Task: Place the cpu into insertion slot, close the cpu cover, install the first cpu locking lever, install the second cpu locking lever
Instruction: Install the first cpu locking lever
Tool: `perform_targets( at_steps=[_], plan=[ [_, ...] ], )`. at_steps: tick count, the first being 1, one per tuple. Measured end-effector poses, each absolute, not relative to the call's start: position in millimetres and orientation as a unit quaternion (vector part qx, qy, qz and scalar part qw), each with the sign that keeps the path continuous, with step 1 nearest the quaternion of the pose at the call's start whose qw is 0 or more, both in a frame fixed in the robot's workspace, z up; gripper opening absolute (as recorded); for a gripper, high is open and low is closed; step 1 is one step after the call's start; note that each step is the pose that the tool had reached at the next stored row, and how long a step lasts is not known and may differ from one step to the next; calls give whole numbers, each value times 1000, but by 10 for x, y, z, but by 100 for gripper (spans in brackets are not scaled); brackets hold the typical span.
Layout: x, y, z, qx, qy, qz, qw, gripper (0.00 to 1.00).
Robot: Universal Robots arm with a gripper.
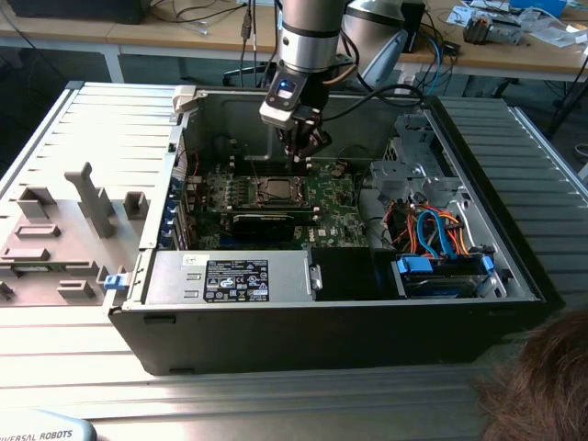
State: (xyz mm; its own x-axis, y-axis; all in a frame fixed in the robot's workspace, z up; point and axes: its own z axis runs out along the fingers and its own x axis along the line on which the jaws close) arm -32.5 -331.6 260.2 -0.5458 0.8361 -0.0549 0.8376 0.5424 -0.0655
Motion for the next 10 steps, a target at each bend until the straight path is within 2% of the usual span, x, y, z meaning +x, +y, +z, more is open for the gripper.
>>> perform_targets(
  at_steps=[10],
  plan=[
    [-325,-3316,2602,457,888,-42,9,11]
  ],
)
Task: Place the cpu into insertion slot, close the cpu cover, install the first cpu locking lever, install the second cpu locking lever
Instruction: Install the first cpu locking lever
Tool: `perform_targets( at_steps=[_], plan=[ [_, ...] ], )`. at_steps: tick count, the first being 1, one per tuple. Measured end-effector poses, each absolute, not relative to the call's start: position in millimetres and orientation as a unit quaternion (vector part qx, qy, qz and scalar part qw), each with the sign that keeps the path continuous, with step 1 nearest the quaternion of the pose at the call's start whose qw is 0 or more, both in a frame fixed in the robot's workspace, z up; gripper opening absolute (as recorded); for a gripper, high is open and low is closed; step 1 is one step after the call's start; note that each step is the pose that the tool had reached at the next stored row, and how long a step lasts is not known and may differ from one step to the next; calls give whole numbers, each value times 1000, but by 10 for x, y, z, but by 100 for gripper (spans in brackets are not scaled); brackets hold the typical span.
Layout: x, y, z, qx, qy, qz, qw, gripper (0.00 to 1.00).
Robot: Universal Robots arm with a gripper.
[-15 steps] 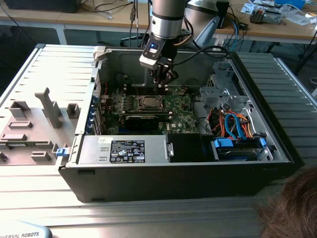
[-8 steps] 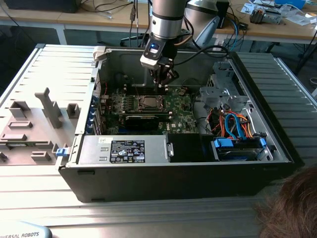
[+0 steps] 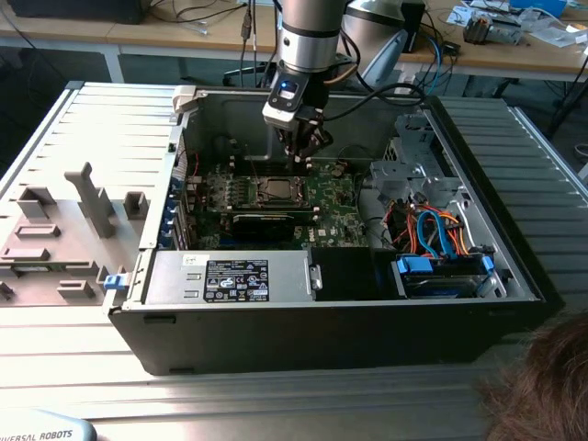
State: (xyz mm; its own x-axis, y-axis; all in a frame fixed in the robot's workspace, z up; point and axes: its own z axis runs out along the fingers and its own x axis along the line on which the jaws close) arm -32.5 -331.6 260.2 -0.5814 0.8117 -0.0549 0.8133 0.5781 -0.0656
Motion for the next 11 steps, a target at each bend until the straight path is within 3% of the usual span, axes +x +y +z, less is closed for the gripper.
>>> perform_targets(
  at_steps=[11],
  plan=[
    [-325,-3316,2602,433,900,-42,11,11]
  ],
)
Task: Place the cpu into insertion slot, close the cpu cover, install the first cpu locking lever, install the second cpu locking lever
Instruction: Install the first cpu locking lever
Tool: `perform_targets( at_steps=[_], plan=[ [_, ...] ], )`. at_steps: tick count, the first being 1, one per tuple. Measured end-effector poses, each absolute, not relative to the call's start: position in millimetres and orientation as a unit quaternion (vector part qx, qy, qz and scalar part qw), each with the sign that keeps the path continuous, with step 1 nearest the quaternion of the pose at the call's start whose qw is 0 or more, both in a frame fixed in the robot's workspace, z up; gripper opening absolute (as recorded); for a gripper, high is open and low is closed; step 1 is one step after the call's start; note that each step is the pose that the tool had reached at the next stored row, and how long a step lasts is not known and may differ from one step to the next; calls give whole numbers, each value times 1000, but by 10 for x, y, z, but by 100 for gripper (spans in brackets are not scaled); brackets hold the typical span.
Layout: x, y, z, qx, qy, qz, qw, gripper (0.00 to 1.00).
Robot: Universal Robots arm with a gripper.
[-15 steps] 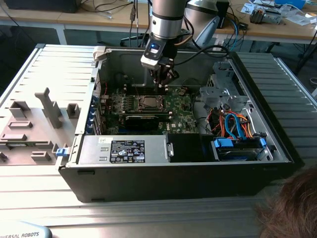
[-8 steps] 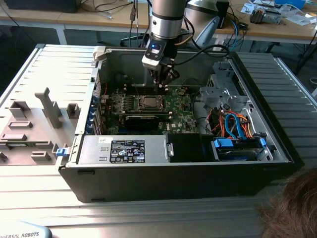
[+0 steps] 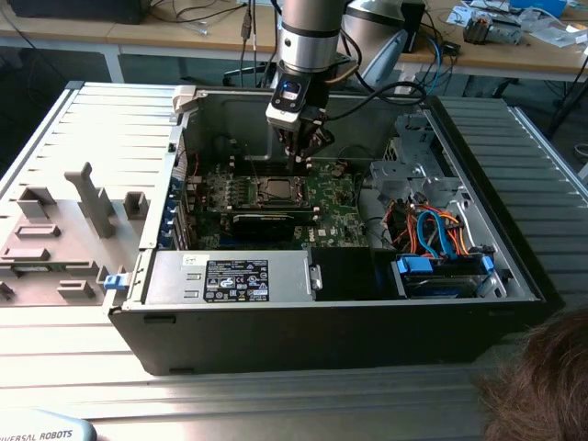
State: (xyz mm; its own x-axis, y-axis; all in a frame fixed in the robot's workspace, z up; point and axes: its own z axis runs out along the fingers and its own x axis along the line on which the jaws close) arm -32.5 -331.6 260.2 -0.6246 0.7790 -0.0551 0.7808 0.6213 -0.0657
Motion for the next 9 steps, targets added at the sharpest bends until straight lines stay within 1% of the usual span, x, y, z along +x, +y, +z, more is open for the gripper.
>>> perform_targets(
  at_steps=[9],
  plan=[
    [-325,-3316,2601,415,909,-41,12,11]
  ],
)
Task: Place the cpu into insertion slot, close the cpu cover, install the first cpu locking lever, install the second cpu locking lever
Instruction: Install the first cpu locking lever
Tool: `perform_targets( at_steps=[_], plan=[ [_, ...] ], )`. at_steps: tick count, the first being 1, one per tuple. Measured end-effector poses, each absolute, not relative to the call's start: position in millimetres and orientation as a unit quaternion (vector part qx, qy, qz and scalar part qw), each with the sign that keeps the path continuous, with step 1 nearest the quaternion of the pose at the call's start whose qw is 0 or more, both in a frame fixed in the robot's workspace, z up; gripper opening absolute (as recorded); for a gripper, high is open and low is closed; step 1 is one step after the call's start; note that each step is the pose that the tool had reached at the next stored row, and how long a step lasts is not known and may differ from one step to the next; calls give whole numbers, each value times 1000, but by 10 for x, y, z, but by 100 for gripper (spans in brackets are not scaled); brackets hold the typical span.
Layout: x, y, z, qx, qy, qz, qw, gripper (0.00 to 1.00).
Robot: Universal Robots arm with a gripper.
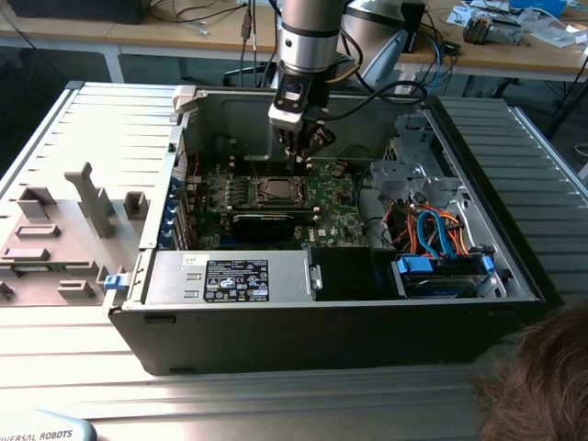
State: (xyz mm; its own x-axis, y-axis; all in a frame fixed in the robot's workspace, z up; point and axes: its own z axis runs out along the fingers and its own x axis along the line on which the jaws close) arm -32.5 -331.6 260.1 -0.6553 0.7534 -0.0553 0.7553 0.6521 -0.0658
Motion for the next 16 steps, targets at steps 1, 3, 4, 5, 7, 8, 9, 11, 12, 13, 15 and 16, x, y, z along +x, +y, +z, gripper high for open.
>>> perform_targets(
  at_steps=[1,3,4,5,7,8,9,11,12,13,15,16],
  plan=[
    [-325,-3316,2602,413,910,-41,12,11],
    [-325,-3316,2602,410,911,-41,12,11],
    [-325,-3316,2602,408,912,-41,12,11],
    [-325,-3316,2602,407,913,-41,12,11],
    [-325,-3316,2602,403,914,-41,12,11],
    [-325,-3316,2602,402,915,-41,12,11],
    [-325,-3316,2602,400,915,-41,12,11],
    [-325,-3316,2602,395,918,-41,12,11],
    [-325,-3316,2602,393,919,-41,13,11],
    [-325,-3316,2602,392,919,-41,13,11],
    [-325,-3316,2602,389,920,-41,13,11],
    [-325,-3316,2602,388,921,-41,13,11]
  ],
)
